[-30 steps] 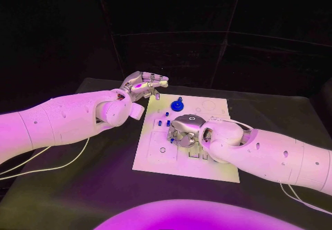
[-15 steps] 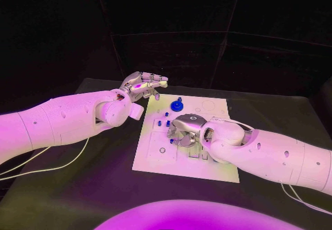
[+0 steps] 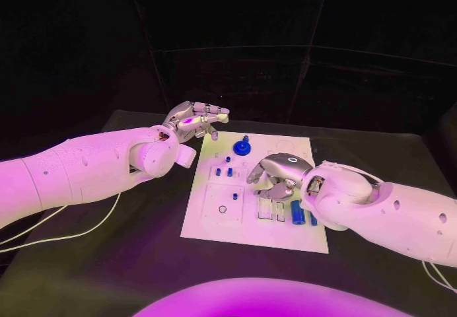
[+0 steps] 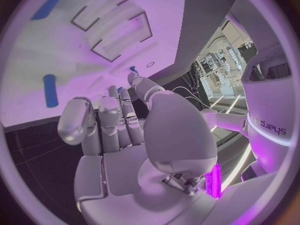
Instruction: Assemble the parts on the task board
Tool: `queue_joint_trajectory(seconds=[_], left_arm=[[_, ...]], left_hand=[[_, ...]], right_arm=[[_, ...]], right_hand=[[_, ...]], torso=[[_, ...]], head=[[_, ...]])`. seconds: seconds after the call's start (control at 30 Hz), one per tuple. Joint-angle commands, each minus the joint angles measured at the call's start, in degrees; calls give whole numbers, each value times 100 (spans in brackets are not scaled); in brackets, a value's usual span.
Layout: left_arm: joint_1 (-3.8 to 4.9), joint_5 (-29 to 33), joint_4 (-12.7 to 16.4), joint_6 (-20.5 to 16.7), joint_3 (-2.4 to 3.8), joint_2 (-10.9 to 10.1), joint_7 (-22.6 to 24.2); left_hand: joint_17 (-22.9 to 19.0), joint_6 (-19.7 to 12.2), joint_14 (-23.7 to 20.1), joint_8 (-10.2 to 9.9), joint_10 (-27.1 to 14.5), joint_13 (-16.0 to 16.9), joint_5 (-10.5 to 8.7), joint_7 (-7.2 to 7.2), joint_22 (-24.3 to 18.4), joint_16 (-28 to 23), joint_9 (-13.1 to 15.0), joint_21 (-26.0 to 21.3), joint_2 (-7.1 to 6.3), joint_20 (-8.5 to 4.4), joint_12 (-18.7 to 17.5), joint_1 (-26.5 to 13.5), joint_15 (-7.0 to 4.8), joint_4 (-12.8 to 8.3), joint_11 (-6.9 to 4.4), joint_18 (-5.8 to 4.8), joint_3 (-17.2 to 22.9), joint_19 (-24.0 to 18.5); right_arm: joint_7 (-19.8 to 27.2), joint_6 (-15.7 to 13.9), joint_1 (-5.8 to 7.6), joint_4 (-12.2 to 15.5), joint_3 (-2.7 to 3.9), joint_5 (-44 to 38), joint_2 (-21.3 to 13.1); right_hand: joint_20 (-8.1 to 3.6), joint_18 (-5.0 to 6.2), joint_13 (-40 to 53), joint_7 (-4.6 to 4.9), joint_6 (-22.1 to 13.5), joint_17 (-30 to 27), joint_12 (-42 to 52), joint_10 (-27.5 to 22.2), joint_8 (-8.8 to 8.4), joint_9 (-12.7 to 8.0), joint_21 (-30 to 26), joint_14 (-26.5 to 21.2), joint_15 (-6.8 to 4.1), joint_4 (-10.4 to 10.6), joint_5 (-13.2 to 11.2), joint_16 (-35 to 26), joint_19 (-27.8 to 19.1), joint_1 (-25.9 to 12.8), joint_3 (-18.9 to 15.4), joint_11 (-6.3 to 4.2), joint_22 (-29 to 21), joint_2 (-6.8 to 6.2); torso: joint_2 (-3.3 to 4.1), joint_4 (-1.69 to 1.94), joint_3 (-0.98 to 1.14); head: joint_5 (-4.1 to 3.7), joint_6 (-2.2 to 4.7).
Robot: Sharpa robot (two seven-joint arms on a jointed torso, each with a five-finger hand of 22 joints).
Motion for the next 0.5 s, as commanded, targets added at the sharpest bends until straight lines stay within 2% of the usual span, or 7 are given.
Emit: queue_joint_trajectory(seconds=[0.03, 0.1, 0.17, 0.27, 0.4, 0.5], left_arm=[[6, 8, 11, 100, -1, 3, -1], [6, 8, 16, 99, -1, 0, 0], [6, 8, 26, 100, -2, -3, 1], [6, 8, 40, 103, -2, -7, 3], [5, 8, 39, 105, -3, -4, 2], [5, 8, 34, 121, -4, 3, -13]], left_hand=[[-5, -42, -29, -17, -14, 9, -2, 9, -9, -10, -4, -17, 6, 29, 30, -43, 22, 46, 5, 28, 0, -19], [-5, -42, -29, -17, -14, 9, -2, 9, -9, -10, -4, -17, 6, 29, 30, -43, 22, 46, 5, 28, 0, -19], [-3, -43, -29, -17, -16, 9, -2, 9, -10, -9, -4, -18, 7, 29, 31, -46, 22, 48, 6, 28, -1, -19], [-3, -43, -29, -17, -16, 9, -2, 9, -10, -9, -4, -18, 7, 29, 31, -46, 22, 48, 6, 28, -1, -19], [-3, -43, -29, -17, -16, 9, -2, 9, -10, -9, -4, -18, 7, 29, 31, -46, 22, 48, 6, 28, -1, -19], [-3, -43, -29, -17, -16, 9, -2, 9, -10, -9, -4, -18, 7, 29, 31, -46, 22, 48, 6, 28, -1, -19]], right_arm=[[-173, -78, 151, 91, 60, 587, -256], [-333, 134, 261, 83, 93, 690, -444], [-426, 273, 334, 51, 109, 727, -578], [-536, 393, 407, 1, 123, 708, -741], [-703, 422, 449, -73, 131, 576, -851], [-781, 471, 463, -138, 133, 486, -865]], right_hand=[[-2, 8, -17, -14, -38, -67, 32, -83, -29, -10, -28, 26, 7, 6, 39, 1, 30, 38, -96, -31, -64, -4], [9, 80, -68, -40, -458, -486, -65, -522, -43, -34, -299, -133, 51, 13, 28, -270, -129, 74, -242, 8, -449, -18], [48, 97, -76, -106, -658, -653, -126, -809, -57, -32, -404, -198, 77, 26, 10, -369, -192, 103, -418, 67, -584, -58], [84, 100, -52, -130, -767, -699, -26, -933, -49, -16, -418, -192, 103, 79, 26, -360, -184, 203, -694, 87, -593, -12], [93, 96, -42, -49, -785, -727, 150, -870, -46, -9, -406, -138, 104, 172, 31, -330, -147, 286, -964, 70, -576, 36], [91, 91, -50, -18, -768, -754, 235, -799, -42, -5, -396, -98, 99, 230, 29, -324, -120, 337, -1094, 56, -560, 70]], torso=[[-6, -9, -2], [-8, -10, -1], [-9, -4, -6], [-3, 2, -1], [2, -10, 13], [-1, -7, 5]], head=[[-68, 48], [-149, 93], [-189, 107], [-238, 137], [-264, 153], [-279, 154]])
